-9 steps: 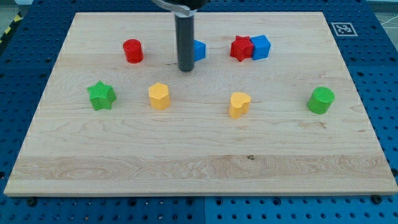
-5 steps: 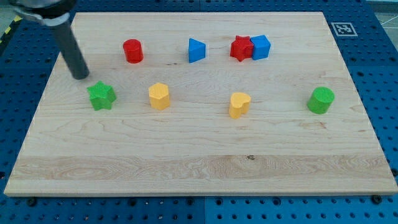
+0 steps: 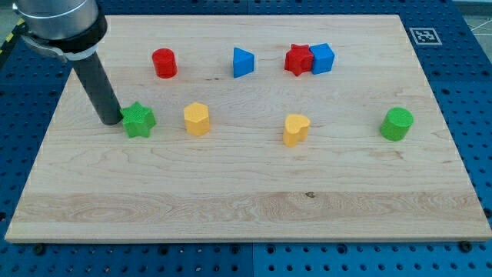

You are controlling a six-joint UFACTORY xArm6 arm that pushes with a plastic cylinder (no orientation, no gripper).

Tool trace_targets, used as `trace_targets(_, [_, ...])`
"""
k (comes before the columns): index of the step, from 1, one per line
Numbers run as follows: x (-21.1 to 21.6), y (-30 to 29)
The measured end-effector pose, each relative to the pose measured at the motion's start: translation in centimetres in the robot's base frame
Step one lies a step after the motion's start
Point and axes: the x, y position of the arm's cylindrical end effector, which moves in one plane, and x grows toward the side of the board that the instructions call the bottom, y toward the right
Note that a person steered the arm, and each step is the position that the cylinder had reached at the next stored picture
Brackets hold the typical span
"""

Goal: Push green star along with yellow hexagon to the center

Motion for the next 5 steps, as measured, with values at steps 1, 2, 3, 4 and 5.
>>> trace_targets(1, [0.0, 0.0])
trace_targets(2, [0.0, 0.0])
trace_targets(3, [1.4, -0.3])
trace_targets(4, [1.9, -0.4])
trace_targets(5, [1.9, -0.4])
